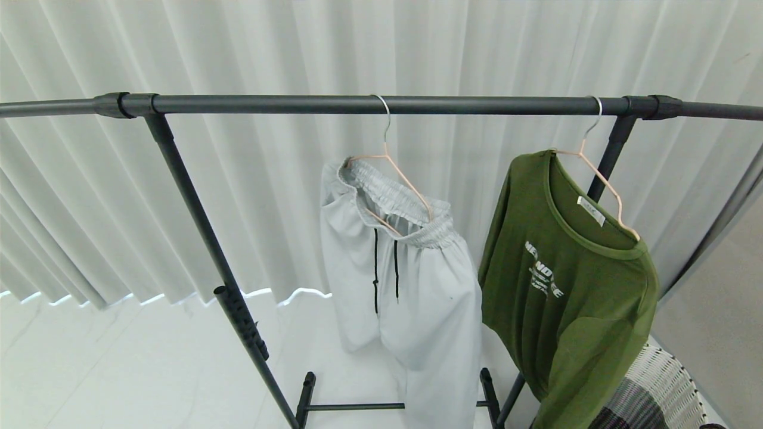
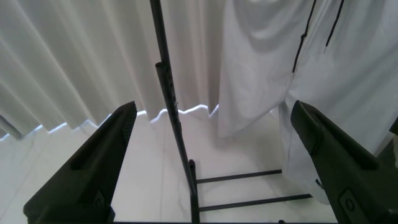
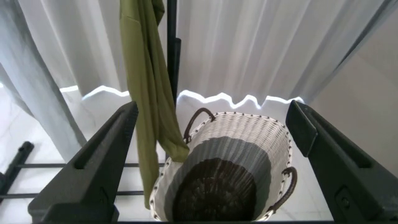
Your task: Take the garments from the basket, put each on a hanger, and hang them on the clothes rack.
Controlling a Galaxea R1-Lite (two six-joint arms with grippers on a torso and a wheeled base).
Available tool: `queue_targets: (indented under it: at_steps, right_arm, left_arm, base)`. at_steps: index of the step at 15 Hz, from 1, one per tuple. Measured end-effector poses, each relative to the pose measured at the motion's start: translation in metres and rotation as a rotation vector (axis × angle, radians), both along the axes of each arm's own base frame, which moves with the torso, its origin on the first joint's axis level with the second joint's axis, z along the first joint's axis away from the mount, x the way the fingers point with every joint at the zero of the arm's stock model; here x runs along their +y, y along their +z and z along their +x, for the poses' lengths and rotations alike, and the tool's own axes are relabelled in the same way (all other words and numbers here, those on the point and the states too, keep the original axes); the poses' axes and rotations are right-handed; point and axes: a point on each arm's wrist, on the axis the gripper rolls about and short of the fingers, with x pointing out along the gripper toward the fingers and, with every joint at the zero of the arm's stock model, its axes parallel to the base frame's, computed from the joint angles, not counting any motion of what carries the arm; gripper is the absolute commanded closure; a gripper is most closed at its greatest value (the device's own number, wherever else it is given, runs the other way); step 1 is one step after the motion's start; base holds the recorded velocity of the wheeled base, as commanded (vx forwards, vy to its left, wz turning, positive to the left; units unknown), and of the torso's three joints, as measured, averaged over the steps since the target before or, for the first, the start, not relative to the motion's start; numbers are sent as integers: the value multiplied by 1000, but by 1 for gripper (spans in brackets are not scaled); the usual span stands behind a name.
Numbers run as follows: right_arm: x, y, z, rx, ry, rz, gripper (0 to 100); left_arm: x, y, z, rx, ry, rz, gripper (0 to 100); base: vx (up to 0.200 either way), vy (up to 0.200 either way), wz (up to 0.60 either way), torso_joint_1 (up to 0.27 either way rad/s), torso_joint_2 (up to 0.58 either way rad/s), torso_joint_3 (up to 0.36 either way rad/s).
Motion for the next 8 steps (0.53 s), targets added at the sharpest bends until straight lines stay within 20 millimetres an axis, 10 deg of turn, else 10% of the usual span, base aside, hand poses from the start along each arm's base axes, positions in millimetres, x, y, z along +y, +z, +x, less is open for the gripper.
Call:
queue_targets:
  at_steps: [8]
  right_arm:
    - [0,0,0,0,-1,1,0]
  left_arm:
    - [0,0,0,0,0,0,0]
  base:
    - [0,0,0,0,0,0]
